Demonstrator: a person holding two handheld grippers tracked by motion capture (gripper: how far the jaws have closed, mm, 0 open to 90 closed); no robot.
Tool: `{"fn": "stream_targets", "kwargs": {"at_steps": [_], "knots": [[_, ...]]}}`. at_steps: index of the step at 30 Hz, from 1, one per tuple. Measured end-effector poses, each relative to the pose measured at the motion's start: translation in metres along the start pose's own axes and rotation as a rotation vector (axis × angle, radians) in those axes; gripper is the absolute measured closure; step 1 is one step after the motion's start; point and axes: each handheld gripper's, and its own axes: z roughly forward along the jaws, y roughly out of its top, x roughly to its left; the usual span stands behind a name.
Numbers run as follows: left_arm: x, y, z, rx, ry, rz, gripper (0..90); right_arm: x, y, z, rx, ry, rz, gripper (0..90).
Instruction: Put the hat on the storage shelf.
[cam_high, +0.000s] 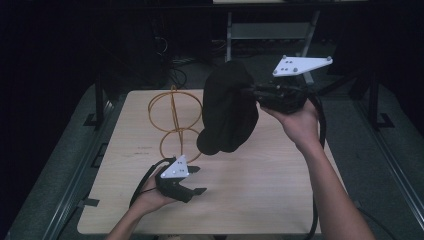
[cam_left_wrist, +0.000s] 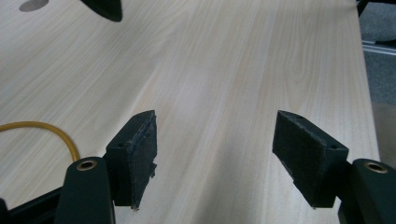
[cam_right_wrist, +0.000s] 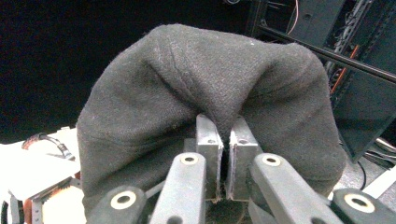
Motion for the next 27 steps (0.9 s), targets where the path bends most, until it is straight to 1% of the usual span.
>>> {"fn": "stream_targets", "kwargs": {"at_steps": [1,3,7,8,10,11,12,15,20,21,23,26,27], "knots": [[0.000,0.000,0.000,0.000,0.002,-0.002,30.5,0.000,0.002,0.003,0.000,0.004,-0.002,86.2],[0.001,-0.001,0.001,0.013,0.008,0.007,30.4,0.000,0.005,0.008,0.003,0.010,-0.003,86.2],[0.000,-0.001,0.002,0.008,0.006,0.000,30.4,0.002,0.011,0.019,0.013,0.025,-0.013,86.2],[0.000,-0.001,0.001,0.011,0.013,0.008,30.4,0.002,0.013,0.022,0.015,0.028,-0.014,86.2],[0.000,-0.001,0.001,0.015,0.014,0.015,30.4,0.002,0.016,0.027,0.019,0.033,-0.020,86.2],[0.000,-0.001,0.001,0.015,0.014,0.015,30.4,0.002,0.016,0.027,0.019,0.033,-0.020,86.2],[0.000,-0.001,0.002,0.024,0.016,0.023,30.4,0.003,0.021,0.033,0.021,0.040,-0.023,86.2],[-0.002,0.000,0.003,0.029,0.016,0.028,30.4,0.004,0.027,0.041,0.027,0.051,-0.029,86.2],[-0.004,0.001,0.006,0.017,0.014,0.039,30.4,0.005,0.038,0.058,0.036,0.069,-0.043,86.2],[-0.004,0.001,0.006,0.017,0.014,0.039,30.5,0.005,0.038,0.058,0.036,0.069,-0.043,86.2],[-0.004,0.001,0.006,0.014,0.015,0.039,30.4,0.006,0.045,0.068,0.042,0.079,-0.050,86.2],[-0.003,0.000,0.004,0.012,0.017,0.037,30.5,0.006,0.051,0.078,0.051,0.093,-0.053,86.2],[-0.003,0.000,0.004,0.010,0.018,0.037,30.5,0.006,0.051,0.078,0.051,0.093,-0.053,86.2]]}}
